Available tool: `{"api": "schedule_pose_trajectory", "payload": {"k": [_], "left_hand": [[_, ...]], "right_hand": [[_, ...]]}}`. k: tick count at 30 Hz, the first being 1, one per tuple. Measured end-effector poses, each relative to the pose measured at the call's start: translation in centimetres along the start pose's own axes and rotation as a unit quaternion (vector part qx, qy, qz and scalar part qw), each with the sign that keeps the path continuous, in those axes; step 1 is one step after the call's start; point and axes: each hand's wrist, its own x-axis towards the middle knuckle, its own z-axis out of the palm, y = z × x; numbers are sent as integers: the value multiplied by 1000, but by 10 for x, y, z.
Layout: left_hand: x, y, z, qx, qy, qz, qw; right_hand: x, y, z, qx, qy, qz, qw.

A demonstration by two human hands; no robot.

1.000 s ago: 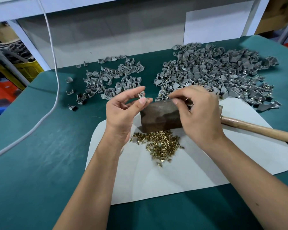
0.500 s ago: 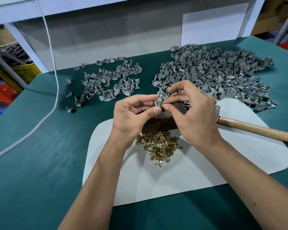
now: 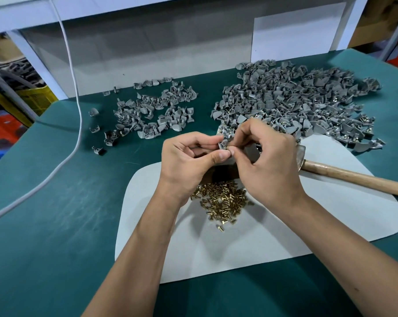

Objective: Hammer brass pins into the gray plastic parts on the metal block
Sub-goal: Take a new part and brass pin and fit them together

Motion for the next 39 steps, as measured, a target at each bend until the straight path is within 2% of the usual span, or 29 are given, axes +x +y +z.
{"api": "schedule_pose_trajectory", "payload": {"k": [7, 11, 20, 31, 39], "left_hand": [[0, -1, -4, -8, 7, -4, 1000], [1, 2, -6, -30, 0, -8, 1000], [0, 5, -7, -30, -13, -31, 999], [0, 1, 8, 105, 39, 38, 993], [-2, 1, 17, 69, 65, -29, 995]], "right_hand": [[1, 3, 1, 10, -10, 7, 1000], [5, 6, -4, 23, -31, -21, 999], [7, 14, -5, -39, -20, -107, 993], [7, 12, -3, -46, -14, -41, 998], [4, 8, -1, -56, -5, -12, 998]]}}
